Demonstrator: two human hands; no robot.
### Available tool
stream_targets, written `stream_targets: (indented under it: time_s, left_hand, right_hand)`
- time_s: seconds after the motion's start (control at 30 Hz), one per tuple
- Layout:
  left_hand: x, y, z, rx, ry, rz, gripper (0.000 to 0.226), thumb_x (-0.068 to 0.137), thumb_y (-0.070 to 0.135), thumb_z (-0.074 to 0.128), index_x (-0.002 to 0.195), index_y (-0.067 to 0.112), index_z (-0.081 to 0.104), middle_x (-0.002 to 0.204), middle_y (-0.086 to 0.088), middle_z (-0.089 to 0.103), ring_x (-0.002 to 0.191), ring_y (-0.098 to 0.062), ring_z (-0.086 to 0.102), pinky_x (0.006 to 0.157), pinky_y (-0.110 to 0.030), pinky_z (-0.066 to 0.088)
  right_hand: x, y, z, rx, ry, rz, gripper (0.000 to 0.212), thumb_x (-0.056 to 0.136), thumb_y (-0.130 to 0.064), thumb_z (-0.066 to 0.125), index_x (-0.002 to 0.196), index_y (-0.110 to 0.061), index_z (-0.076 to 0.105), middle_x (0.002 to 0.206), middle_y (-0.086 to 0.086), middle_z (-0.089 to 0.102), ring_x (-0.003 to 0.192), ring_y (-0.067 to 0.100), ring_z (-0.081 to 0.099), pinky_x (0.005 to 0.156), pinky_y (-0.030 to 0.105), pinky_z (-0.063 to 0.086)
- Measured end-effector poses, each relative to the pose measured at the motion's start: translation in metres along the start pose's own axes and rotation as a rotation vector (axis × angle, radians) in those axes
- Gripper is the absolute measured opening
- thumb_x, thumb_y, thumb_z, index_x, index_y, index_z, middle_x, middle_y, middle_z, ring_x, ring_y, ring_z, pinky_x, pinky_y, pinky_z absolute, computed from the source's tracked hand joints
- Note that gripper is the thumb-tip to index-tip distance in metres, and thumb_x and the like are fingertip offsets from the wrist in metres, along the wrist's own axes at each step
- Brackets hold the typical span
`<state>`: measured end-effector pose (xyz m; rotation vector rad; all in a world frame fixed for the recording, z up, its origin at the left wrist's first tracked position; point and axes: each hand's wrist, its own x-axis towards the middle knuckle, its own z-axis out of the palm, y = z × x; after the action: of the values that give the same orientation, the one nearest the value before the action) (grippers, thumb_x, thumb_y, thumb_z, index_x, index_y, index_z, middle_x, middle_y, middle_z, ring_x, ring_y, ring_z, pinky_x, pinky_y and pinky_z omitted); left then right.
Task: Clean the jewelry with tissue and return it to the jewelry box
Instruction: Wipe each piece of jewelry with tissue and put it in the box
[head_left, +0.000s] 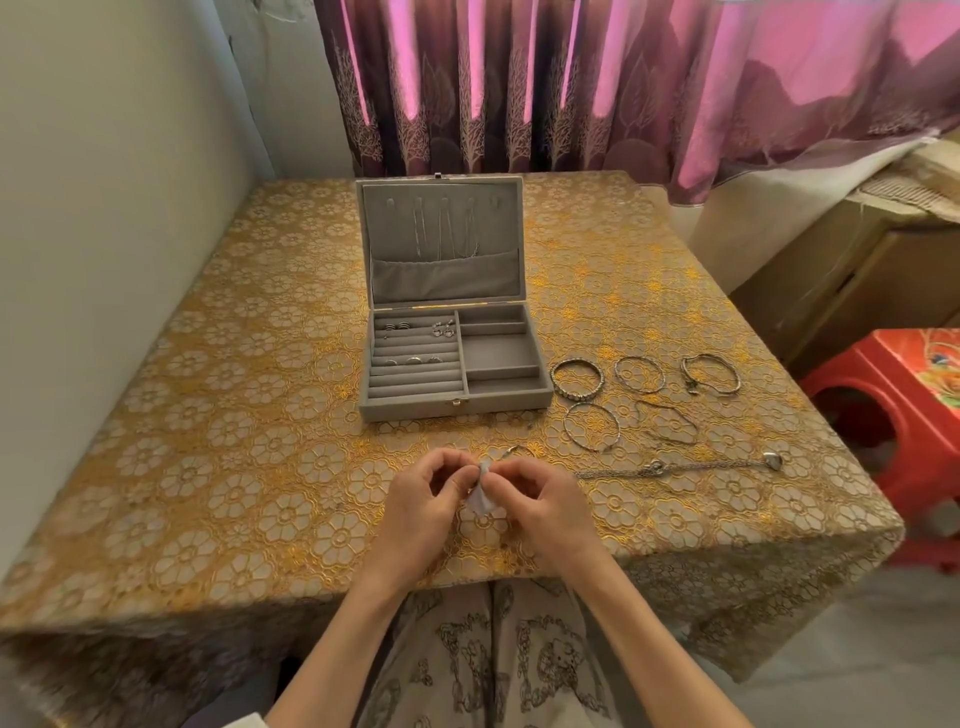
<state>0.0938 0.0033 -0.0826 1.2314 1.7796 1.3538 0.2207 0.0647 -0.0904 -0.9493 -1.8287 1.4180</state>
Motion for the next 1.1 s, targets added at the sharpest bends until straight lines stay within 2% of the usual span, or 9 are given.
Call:
stream_targets:
  time_s: [0.17, 0.33, 0.5, 0.63, 0.77, 0.87, 0.97, 1.03, 1.1]
  left_hand:
    - [-0.001, 0.002, -0.002, -0.075, 0.001, -0.007, 0.018, 0.084, 0.003, 0.062, 0.08, 0.02, 0.067, 0.077, 0.006, 0.067, 0.072, 0.0, 0.062, 0.065, -0.011, 0.048]
    - [-0.002, 0.001, -0.004, -0.093, -0.006, 0.004, 0.018, 0.081, 0.003, 0.065, 0.079, 0.02, 0.07, 0.074, 0.007, 0.069, 0.073, -0.002, 0.063, 0.066, -0.012, 0.049]
    - [-0.001, -0.003, -0.003, -0.023, -0.02, 0.011, 0.015, 0.081, 0.008, 0.067, 0.083, 0.023, 0.069, 0.08, 0.006, 0.069, 0.077, -0.003, 0.063, 0.07, -0.015, 0.051]
    - [-0.001, -0.003, -0.001, 0.031, -0.021, 0.021, 0.015, 0.085, 0.011, 0.063, 0.085, 0.025, 0.066, 0.082, 0.005, 0.068, 0.077, -0.004, 0.062, 0.07, -0.019, 0.052]
    - [-0.001, -0.003, 0.001, 0.071, -0.033, 0.006, 0.011, 0.089, 0.013, 0.059, 0.085, 0.021, 0.066, 0.078, 0.006, 0.065, 0.066, -0.006, 0.057, 0.059, -0.019, 0.047]
    - [-0.001, -0.004, 0.001, 0.073, -0.041, -0.001, 0.011, 0.09, 0.013, 0.056, 0.086, 0.018, 0.065, 0.079, 0.006, 0.064, 0.07, -0.002, 0.058, 0.063, -0.015, 0.047]
    - [-0.001, -0.005, 0.0, 0.058, -0.035, 0.004, 0.013, 0.09, 0.009, 0.056, 0.085, 0.017, 0.065, 0.079, 0.006, 0.065, 0.073, -0.002, 0.059, 0.066, -0.014, 0.047]
    - [-0.001, -0.004, -0.001, 0.075, -0.031, 0.038, 0.015, 0.089, 0.005, 0.057, 0.082, 0.017, 0.065, 0.078, 0.007, 0.064, 0.073, 0.0, 0.058, 0.066, -0.012, 0.045]
    - [-0.001, -0.004, -0.001, 0.113, -0.038, 0.095, 0.019, 0.087, 0.002, 0.058, 0.08, 0.019, 0.063, 0.078, 0.008, 0.063, 0.075, -0.001, 0.057, 0.067, -0.011, 0.044]
  right_hand:
    - [0.001, 0.007, 0.003, -0.061, 0.003, -0.008, 0.013, 0.087, -0.024, 0.062, 0.084, -0.013, 0.069, 0.07, -0.001, 0.063, 0.06, 0.006, 0.053, 0.052, 0.018, 0.04]
    - [0.002, 0.011, 0.006, -0.112, 0.039, -0.011, 0.015, 0.089, -0.028, 0.059, 0.081, -0.017, 0.065, 0.065, -0.007, 0.059, 0.059, 0.004, 0.051, 0.053, 0.02, 0.039]
    - [0.001, 0.013, 0.008, -0.181, 0.048, -0.031, 0.015, 0.091, -0.028, 0.055, 0.078, -0.022, 0.059, 0.065, -0.009, 0.053, 0.057, 0.002, 0.046, 0.052, 0.016, 0.034]
    - [0.001, 0.014, 0.007, -0.225, 0.042, -0.039, 0.009, 0.09, -0.025, 0.056, 0.083, -0.021, 0.059, 0.069, -0.011, 0.054, 0.06, 0.002, 0.048, 0.054, 0.016, 0.036]
    - [0.002, 0.013, 0.004, -0.251, -0.009, -0.053, 0.011, 0.091, -0.022, 0.055, 0.086, -0.014, 0.06, 0.074, -0.009, 0.055, 0.064, 0.003, 0.048, 0.057, 0.018, 0.037]
    - [0.002, 0.011, 0.002, -0.189, -0.048, -0.034, 0.014, 0.089, -0.027, 0.056, 0.085, -0.014, 0.061, 0.073, -0.007, 0.056, 0.062, 0.006, 0.048, 0.056, 0.029, 0.041]
    - [0.0, 0.005, 0.002, -0.082, -0.051, -0.007, 0.022, 0.085, -0.036, 0.057, 0.084, -0.015, 0.063, 0.072, -0.001, 0.06, 0.065, 0.025, 0.057, 0.057, 0.047, 0.049]
    - [0.0, 0.0, 0.0, -0.032, -0.079, 0.028, 0.018, 0.085, -0.031, 0.06, 0.082, -0.014, 0.064, 0.071, 0.002, 0.061, 0.062, 0.028, 0.059, 0.057, 0.047, 0.051]
    - [0.003, -0.004, -0.006, 0.04, -0.147, 0.09, 0.011, 0.088, -0.02, 0.061, 0.08, -0.012, 0.063, 0.069, 0.006, 0.06, 0.058, 0.021, 0.058, 0.054, 0.038, 0.052]
